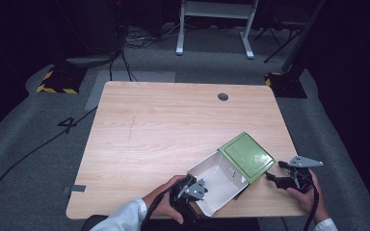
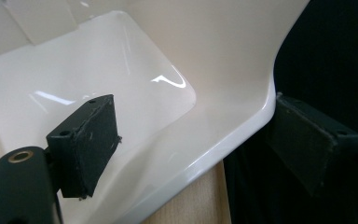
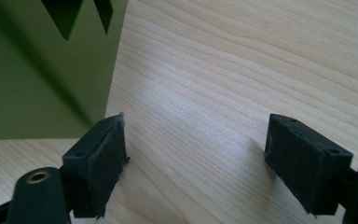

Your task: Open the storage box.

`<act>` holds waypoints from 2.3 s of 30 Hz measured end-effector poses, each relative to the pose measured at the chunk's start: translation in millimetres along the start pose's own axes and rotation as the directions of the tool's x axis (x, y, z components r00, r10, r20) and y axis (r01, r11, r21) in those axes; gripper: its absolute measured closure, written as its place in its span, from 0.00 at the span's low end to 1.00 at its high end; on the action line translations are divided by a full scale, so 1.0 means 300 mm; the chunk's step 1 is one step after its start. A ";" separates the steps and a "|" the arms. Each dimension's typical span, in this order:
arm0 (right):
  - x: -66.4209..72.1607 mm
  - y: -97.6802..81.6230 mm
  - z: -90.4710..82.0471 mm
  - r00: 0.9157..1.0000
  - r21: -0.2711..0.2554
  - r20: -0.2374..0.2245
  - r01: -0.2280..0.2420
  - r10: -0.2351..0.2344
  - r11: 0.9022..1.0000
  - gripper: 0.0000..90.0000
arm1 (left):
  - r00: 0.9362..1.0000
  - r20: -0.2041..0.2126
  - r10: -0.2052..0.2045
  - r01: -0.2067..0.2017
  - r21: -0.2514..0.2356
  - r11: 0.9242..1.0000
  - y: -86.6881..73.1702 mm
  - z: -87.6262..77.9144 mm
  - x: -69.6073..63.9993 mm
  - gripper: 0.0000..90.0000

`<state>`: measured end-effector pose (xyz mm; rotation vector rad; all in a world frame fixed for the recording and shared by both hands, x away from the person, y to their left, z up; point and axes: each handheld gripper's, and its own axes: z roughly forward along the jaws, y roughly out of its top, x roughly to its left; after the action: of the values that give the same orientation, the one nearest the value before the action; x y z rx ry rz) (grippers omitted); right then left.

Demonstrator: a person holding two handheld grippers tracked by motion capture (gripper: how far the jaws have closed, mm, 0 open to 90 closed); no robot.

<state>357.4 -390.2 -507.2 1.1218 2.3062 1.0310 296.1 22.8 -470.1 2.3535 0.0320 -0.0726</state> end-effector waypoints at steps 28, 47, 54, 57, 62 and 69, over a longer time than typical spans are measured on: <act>0.002 0.000 0.000 1.000 -0.002 -0.004 0.007 -0.007 1.000 0.23 | 0.973 -0.231 -0.026 -0.015 -0.171 0.985 0.002 -0.271 0.027 0.22; 0.002 0.000 0.000 1.000 -0.002 -0.003 0.008 -0.008 1.000 0.23 | 0.920 -0.379 -0.105 0.031 -0.194 0.980 -0.070 -0.379 0.076 0.22; 0.003 0.000 -0.001 1.000 -0.002 -0.002 0.009 -0.009 1.000 0.23 | 0.886 -0.438 -0.151 0.077 -0.182 0.980 -0.123 -0.405 0.104 0.22; 0.004 0.000 -0.001 1.000 -0.003 0.000 0.011 -0.011 1.000 0.23 | 0.862 -0.474 -0.179 0.114 -0.162 0.980 -0.162 -0.415 0.123 0.22; 0.004 0.000 -0.001 1.000 -0.003 0.000 0.011 -0.011 1.000 0.23 | 0.835 -0.501 -0.227 0.172 -0.155 0.973 -0.219 -0.430 0.143 0.22; 0.004 0.000 -0.001 1.000 -0.003 0.000 0.010 -0.010 1.000 0.23 | 0.797 -0.548 -0.254 0.232 -0.110 0.966 -0.291 -0.439 0.168 0.23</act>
<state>356.6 -389.4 -507.1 1.1076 2.3076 1.0304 348.2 177.8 -442.2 2.2399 0.6212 0.4955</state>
